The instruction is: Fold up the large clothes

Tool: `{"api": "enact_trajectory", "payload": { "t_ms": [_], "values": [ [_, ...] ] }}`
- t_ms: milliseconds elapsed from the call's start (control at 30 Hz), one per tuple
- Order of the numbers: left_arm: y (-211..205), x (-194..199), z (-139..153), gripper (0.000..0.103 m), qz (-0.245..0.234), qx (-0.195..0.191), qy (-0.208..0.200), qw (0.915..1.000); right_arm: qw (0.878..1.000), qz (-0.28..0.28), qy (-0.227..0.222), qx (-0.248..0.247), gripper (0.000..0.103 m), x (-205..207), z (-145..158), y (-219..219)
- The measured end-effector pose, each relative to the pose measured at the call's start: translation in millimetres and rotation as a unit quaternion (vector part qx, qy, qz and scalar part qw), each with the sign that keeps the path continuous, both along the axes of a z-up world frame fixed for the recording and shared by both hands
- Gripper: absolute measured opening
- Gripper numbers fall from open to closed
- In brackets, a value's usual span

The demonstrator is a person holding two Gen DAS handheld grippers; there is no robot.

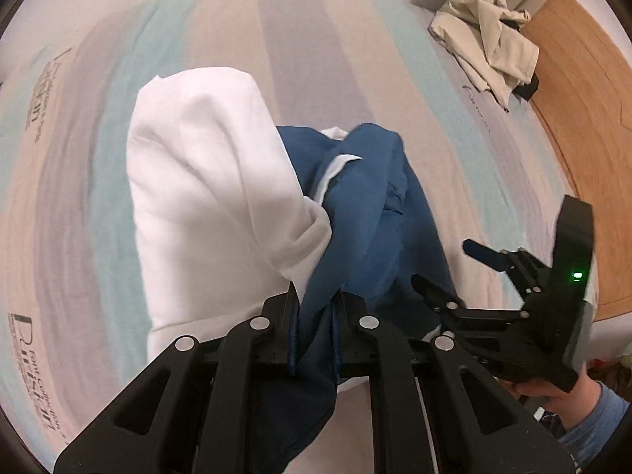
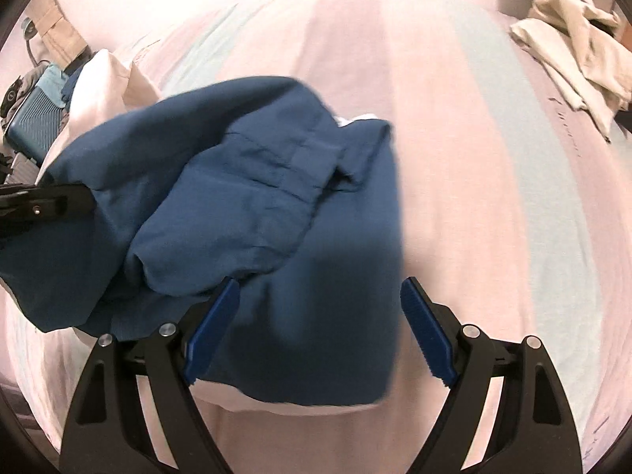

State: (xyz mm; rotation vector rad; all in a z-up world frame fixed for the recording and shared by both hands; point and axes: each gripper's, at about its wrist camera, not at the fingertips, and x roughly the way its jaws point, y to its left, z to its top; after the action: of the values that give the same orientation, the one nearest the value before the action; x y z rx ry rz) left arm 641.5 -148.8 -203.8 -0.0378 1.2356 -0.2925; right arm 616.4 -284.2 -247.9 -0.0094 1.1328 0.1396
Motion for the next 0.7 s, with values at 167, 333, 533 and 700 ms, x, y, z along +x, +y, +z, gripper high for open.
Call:
{"api": "enact_trajectory", "payload": {
  "t_ms": [167, 333, 533, 700],
  "values": [
    [-35, -2, 2, 0.009, -0.013, 0.013, -0.006, 0.9998, 1.0, -0.016, -0.005, 0.0, 0.082, -9, 2, -35],
    [-72, -5, 7, 0.009, -0.027, 0.014, -0.011, 0.9995, 1.0, -0.027, -0.007, 0.003, 0.082, -18, 2, -70],
    [-113, -8, 2, 0.008, -0.034, 0.016, -0.015, 0.9992, 0.999, -0.039, -0.012, 0.001, 0.082, -22, 0, -97],
    [-162, -9, -23, 0.0, -0.056, 0.056, -0.033, 0.9963, 0.999, -0.051, -0.007, 0.0, 0.082, -24, -5, -116]
  ]
}}
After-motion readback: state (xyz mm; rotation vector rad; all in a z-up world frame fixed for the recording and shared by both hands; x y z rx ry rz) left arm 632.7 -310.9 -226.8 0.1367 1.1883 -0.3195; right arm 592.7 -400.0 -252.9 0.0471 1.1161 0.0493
